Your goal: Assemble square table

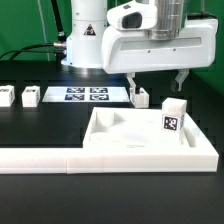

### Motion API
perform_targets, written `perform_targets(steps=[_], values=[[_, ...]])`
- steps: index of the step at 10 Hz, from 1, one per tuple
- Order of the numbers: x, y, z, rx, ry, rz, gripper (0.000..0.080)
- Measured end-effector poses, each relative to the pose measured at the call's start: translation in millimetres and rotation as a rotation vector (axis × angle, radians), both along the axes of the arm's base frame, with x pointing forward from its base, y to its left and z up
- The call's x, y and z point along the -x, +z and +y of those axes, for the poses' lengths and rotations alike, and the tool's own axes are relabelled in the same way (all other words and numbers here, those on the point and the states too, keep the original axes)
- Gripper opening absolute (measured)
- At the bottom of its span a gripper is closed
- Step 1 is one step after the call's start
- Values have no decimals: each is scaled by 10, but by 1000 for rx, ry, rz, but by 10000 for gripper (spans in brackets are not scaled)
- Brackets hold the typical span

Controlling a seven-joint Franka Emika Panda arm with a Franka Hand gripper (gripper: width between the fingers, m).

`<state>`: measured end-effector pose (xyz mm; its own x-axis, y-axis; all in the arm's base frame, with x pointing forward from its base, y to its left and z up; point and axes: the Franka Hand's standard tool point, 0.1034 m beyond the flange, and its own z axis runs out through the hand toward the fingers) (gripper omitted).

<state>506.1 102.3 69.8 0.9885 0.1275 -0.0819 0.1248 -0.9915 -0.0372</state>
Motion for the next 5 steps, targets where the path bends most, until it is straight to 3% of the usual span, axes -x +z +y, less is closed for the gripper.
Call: perform_targets(steps=[5], values=[[551,-143,4,1,22,-6,649]])
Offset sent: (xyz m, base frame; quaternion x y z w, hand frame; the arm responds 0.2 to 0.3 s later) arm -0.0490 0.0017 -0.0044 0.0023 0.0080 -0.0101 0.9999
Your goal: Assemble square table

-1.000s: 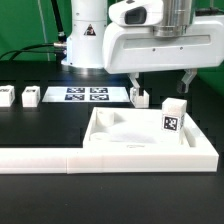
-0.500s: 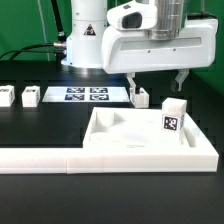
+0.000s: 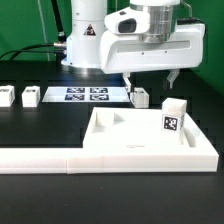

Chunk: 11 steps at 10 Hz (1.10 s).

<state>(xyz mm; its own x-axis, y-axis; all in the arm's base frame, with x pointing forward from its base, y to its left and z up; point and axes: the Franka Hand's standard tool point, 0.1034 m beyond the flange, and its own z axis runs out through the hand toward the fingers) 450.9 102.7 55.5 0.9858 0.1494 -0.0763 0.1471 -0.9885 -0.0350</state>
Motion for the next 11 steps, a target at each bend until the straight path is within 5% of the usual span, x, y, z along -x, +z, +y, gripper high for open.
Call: perform_targets(steps=[11], values=[[685,-201,-32,12,26,52,649]])
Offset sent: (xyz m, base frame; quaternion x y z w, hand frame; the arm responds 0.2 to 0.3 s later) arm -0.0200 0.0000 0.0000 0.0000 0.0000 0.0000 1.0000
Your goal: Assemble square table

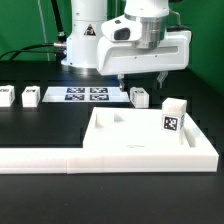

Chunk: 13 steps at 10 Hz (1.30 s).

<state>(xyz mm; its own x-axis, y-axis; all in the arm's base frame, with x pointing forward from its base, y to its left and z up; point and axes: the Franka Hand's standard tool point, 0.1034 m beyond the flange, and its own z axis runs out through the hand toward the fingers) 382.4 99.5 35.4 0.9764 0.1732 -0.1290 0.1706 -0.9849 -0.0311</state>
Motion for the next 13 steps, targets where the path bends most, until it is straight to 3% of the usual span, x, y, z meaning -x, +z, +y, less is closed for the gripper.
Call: perform_targets(steps=[5,7,13], values=[[100,-17,2,7,3,67,649],[159,-7,38,20,6,213,649],[118,-72,89,57,12,563,649]])
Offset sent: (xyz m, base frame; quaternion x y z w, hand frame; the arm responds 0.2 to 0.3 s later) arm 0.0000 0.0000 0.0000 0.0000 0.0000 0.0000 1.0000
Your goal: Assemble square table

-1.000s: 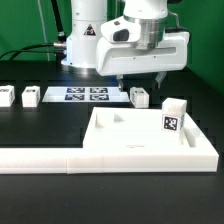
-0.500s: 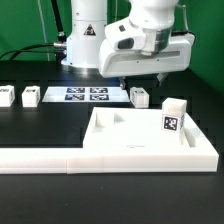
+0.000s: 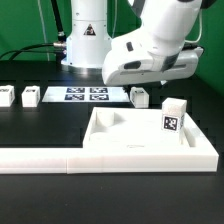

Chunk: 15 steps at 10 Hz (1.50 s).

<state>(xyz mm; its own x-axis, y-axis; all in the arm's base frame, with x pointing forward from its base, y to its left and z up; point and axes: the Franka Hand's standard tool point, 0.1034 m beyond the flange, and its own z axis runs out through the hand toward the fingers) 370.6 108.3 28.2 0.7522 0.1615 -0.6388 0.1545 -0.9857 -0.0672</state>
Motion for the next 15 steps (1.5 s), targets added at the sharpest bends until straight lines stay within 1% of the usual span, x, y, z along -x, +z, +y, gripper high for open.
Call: perform_targets(steps=[2,3,4,5,6,12,13,14,15], values=[[25,-21,-83,39,25,138,649],[39,-40,-94,54,23,187,649],[97,-40,-100,76,17,261,649],[98,-79,-99,85,16,294,649],[104,-107,-101,89,13,297,649],[74,-171,-116,84,8,268,649],[74,-171,-115,84,7,268,605],[74,-171,-117,84,7,268,605],[73,-171,-118,84,7,268,427]])
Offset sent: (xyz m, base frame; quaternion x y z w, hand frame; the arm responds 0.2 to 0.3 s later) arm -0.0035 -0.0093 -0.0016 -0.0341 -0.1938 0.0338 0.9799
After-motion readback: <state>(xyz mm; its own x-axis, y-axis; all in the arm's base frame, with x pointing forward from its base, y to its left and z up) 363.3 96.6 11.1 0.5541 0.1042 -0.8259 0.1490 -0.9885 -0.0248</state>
